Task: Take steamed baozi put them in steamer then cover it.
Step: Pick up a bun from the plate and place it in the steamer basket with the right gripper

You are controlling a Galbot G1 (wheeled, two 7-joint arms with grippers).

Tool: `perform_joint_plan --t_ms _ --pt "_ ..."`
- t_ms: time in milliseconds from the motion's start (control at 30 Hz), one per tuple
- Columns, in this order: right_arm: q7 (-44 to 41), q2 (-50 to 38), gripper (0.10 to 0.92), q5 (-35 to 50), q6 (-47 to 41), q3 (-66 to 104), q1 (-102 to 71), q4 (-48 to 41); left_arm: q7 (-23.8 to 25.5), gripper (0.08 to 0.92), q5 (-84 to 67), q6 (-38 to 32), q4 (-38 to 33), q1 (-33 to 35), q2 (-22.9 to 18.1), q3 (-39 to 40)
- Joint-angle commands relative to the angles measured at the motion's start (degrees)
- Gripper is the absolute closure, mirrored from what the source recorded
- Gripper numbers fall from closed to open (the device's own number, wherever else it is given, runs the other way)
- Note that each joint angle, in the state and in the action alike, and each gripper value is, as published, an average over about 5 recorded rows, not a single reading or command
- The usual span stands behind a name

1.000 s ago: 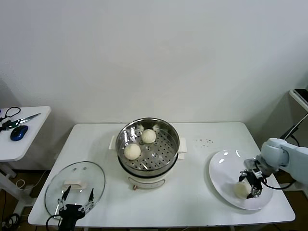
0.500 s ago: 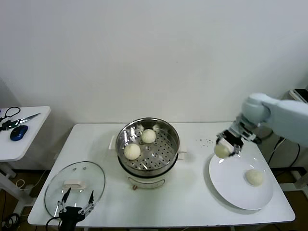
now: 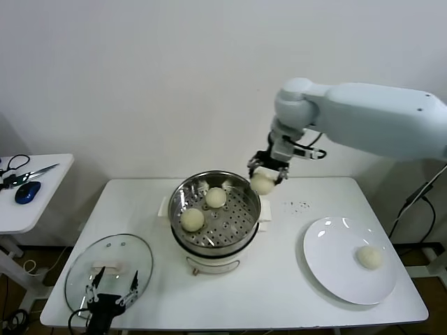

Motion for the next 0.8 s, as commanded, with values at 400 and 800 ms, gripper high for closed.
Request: perform_joint_plan --t_ms 400,800 --pt "-0.66 15.86 0.319 -8.13 4.3 1.81 -14.33 -4.32 -0.19 0.177 -1.75 -0.48 0.29 1.34 1.06 -0.86" --pt "-0.35 16.05 0.316 -8.05 3.87 0.87 -15.75 -5.94 0.06 0.177 -0.89 0.23 0.49 -0.26 0.96 -0.19"
